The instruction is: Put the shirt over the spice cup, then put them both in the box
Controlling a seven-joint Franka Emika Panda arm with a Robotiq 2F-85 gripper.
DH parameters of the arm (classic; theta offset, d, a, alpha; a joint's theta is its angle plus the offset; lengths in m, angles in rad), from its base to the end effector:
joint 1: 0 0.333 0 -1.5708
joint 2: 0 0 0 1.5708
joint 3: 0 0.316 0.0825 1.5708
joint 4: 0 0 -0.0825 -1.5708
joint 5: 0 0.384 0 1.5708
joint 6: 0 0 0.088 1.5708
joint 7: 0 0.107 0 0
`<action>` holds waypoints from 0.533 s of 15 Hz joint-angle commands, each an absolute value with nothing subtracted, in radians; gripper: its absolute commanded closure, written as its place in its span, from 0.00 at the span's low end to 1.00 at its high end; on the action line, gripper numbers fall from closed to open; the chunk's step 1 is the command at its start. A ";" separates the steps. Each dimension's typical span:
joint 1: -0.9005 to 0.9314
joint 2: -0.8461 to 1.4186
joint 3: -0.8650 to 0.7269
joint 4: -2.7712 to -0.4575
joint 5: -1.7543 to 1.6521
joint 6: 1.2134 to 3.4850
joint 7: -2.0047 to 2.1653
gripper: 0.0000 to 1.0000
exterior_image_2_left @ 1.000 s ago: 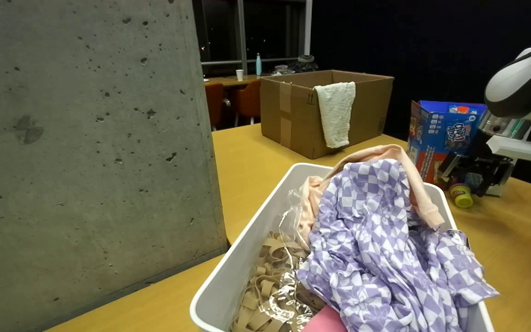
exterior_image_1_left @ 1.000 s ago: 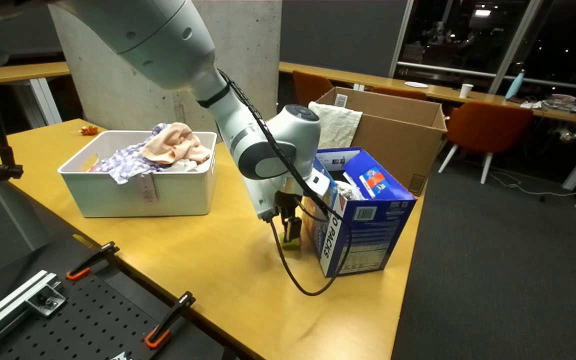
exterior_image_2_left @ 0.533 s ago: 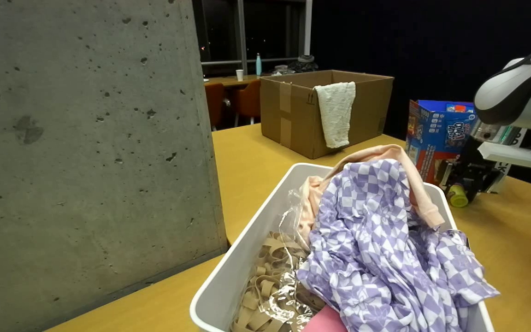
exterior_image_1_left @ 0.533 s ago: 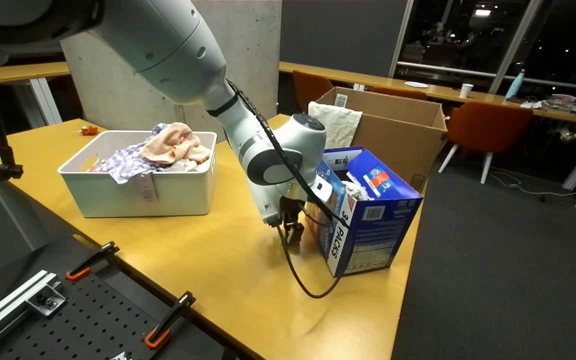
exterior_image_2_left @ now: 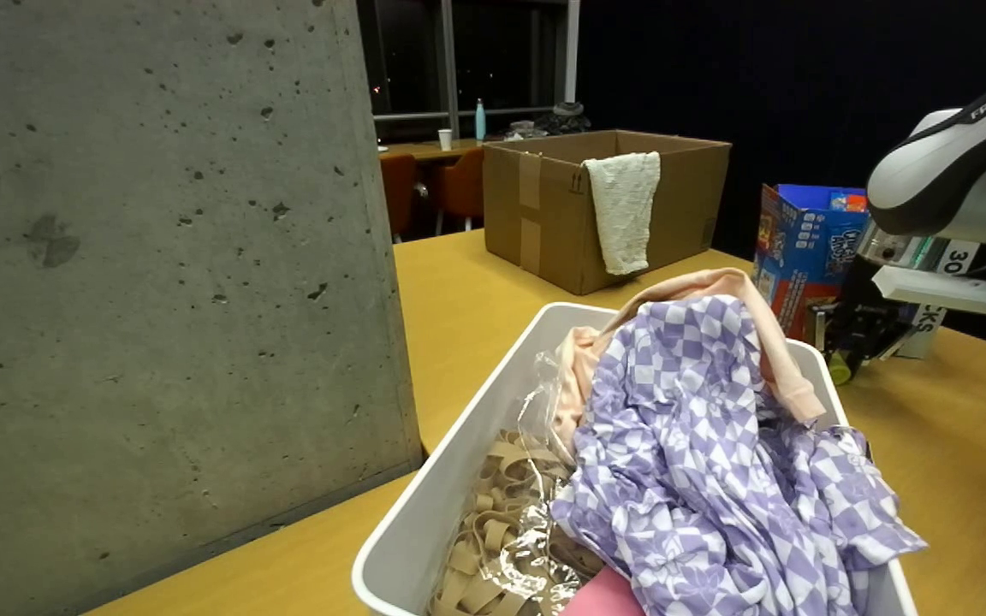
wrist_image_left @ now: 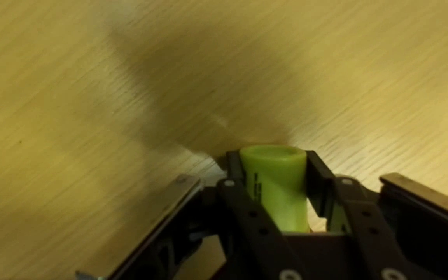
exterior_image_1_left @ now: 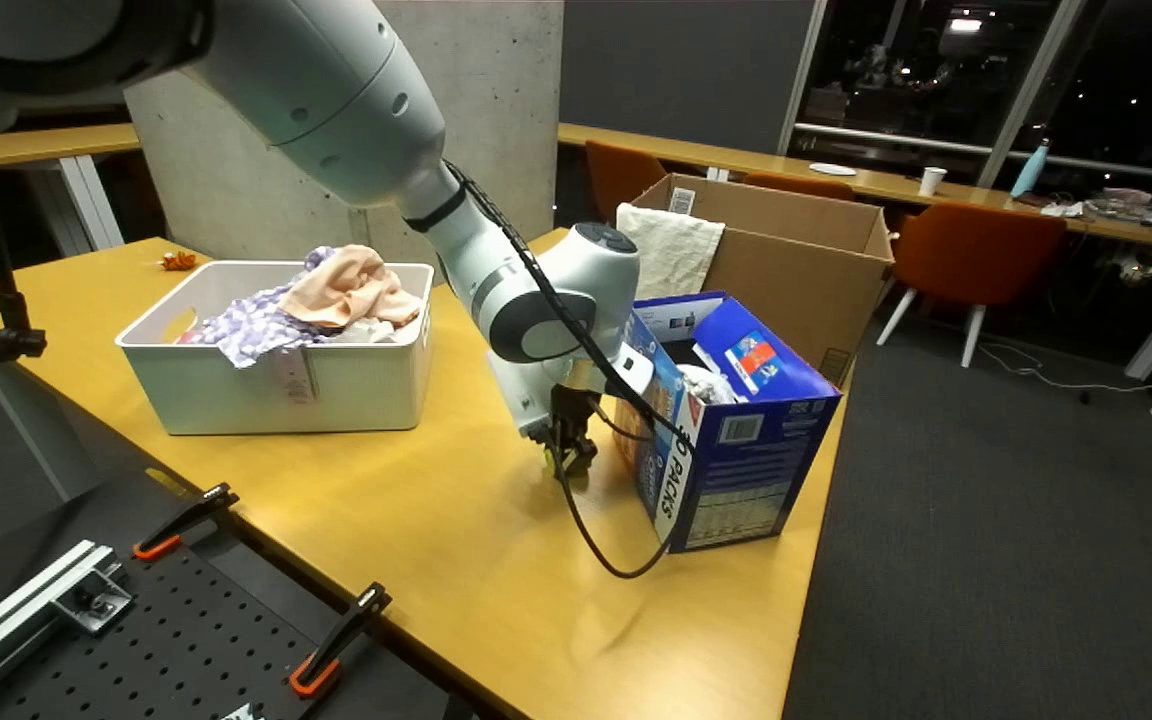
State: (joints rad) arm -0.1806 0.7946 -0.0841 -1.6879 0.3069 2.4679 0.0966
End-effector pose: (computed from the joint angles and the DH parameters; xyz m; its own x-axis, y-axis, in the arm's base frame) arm 0.6483 -0.1712 0.1357 0.8384 -0.5440 -0.0333 -0.5435 -0.8300 -0.1253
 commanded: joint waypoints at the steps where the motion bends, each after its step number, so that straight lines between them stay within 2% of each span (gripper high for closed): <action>1: -0.134 0.758 -0.078 -1.750 0.263 2.462 0.139 0.83; 8: -0.073 0.569 -0.064 -2.134 0.299 2.668 0.162 0.83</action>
State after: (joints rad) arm -0.0707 0.6620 -0.0780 -1.9410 0.2925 2.5774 0.1478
